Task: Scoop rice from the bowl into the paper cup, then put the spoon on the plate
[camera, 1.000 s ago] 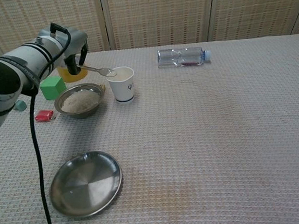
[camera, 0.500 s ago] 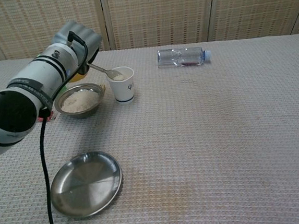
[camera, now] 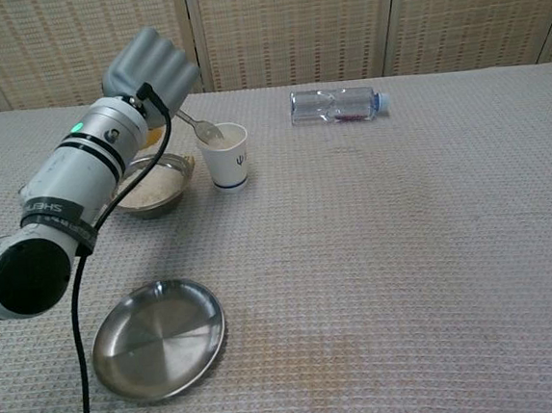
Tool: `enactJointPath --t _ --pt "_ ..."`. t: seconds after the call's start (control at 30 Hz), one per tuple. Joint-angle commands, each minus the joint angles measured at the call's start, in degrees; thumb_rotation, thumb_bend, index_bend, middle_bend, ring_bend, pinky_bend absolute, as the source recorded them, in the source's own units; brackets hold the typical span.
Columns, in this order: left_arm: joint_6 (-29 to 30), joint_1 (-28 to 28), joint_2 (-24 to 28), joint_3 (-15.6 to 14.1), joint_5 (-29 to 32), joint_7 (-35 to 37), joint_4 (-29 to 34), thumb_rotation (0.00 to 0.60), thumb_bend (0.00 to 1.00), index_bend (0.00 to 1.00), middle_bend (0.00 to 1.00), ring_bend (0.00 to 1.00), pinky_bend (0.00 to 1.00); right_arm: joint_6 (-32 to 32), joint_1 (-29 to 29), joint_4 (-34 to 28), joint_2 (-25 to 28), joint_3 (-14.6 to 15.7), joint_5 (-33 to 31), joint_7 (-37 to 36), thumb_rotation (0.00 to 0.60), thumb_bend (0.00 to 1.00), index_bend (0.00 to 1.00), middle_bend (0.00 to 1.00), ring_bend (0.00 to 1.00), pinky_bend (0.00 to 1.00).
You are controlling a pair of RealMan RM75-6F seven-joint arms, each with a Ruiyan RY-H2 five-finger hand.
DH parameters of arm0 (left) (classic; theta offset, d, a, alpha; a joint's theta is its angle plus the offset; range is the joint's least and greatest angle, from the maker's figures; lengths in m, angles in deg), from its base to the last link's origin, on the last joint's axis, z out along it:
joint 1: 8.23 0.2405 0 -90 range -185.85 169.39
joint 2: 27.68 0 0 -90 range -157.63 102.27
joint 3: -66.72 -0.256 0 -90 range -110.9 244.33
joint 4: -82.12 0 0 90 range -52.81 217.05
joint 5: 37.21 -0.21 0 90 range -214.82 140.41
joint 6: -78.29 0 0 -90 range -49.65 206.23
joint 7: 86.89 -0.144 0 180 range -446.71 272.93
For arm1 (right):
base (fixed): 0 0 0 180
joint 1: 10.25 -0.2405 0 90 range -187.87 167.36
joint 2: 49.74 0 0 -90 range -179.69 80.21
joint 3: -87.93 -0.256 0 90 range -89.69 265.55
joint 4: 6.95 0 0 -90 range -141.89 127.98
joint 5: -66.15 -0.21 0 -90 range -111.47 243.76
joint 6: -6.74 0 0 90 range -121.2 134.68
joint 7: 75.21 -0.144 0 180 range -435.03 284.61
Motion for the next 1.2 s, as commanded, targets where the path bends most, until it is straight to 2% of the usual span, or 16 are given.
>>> enactJointPath --t 0.03,0.27,0.5,0.97,1.1,1.2 --pt "0.9 0.5 -1.6 -1.4 -3.6 -1.0 -3.8 0.6 0.4 0.77 1.0 1.0 1.0 0.0 0.0 -0.2 0.3 0.3 0.5 -0.4 0.6 0.21 0.0 0.0 0.0 0.0" --pt "1.9 1.7 -4.0 -4.4 -10.7 -2.1 -10.3 0.6 0.41 0.77 1.0 1.0 1.0 -0.1 0.0 -0.1 0.3 0.4 0.7 -0.5 0.6 0.21 0.0 0.0 0.0 0.0" --pt "2.0 3.1 -6.5 -5.6 -15.5 -2.0 -14.5 0.6 0.41 0.76 1.0 1.0 1.0 -0.2 0.1 -0.1 0.3 0.4 0.9 -0.5 0.6 0.21 0.0 0.0 0.0 0.0" --pt "2.1 4.1 -8.2 -1.5 -18.7 -0.9 -19.9 0.6 0.41 0.75 1.0 1.0 1.0 -0.5 0.2 -0.2 0.6 0.7 1.4 -0.7 0.6 0.21 0.0 0.0 0.0 0.0" --pt "2.5 4.6 -7.4 0.6 -18.2 0.1 -17.4 0.6 0.41 0.75 1.0 1.0 1.0 -0.5 0.2 -0.2 0.6 0.7 1.4 -0.7 0.6 0.21 0.0 0.0 0.0 0.0" --pt "3.9 5.0 -4.8 2.3 -18.1 0.5 -12.9 0.6 0.41 0.75 1.0 1.0 1.0 -0.6 0.3 -0.2 0.6 0.7 1.5 -0.7 0.6 0.21 0.0 0.0 0.0 0.0"
